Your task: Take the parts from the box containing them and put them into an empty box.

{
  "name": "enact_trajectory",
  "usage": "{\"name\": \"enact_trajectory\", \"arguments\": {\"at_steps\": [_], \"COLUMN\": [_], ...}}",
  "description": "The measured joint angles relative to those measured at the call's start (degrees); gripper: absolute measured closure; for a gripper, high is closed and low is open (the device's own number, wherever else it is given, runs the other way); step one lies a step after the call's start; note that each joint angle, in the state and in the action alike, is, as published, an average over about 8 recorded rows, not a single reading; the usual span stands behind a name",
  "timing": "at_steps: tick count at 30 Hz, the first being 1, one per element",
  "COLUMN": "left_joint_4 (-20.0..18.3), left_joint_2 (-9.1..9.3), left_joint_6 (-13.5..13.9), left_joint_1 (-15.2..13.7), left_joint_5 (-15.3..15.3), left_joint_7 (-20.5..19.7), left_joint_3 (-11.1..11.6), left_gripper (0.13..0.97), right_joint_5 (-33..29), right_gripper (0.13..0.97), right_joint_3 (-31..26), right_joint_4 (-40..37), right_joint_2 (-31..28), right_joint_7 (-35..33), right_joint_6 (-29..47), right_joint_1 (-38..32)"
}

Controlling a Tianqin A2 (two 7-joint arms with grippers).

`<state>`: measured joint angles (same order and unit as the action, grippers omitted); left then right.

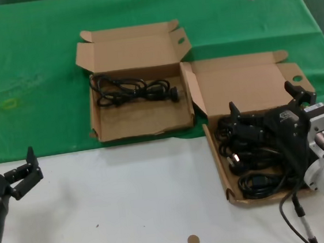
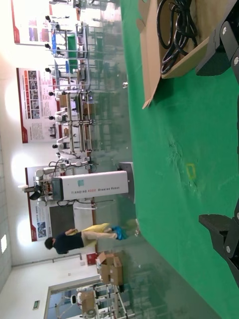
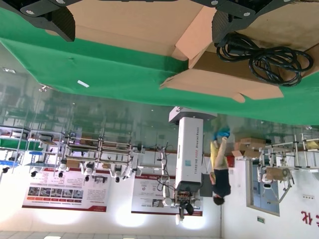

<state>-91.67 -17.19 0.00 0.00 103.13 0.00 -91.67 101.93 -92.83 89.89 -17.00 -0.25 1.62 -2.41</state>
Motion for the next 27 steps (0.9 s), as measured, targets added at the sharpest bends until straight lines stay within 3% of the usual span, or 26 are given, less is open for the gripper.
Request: {"name": "enact_trajectory", "arguments": {"at_steps": [27], "left_joint_4": [0.0], "left_joint_2": [0.0], "left_joint_6": [0.0], "left_joint_1": [0.0], "left_joint_5": [0.0], "left_joint_7": [0.0], "left_joint_3": [0.0], "left_gripper": [0.132], "right_joint_5": [0.0], "right_gripper": [0.129], "right_joint_3": [0.0], "right_joint_4": [0.0], "right_joint_2": [0.0], "right_joint_7": [0.0], "right_joint_6": [0.0], "right_joint_1": [0.0]}}
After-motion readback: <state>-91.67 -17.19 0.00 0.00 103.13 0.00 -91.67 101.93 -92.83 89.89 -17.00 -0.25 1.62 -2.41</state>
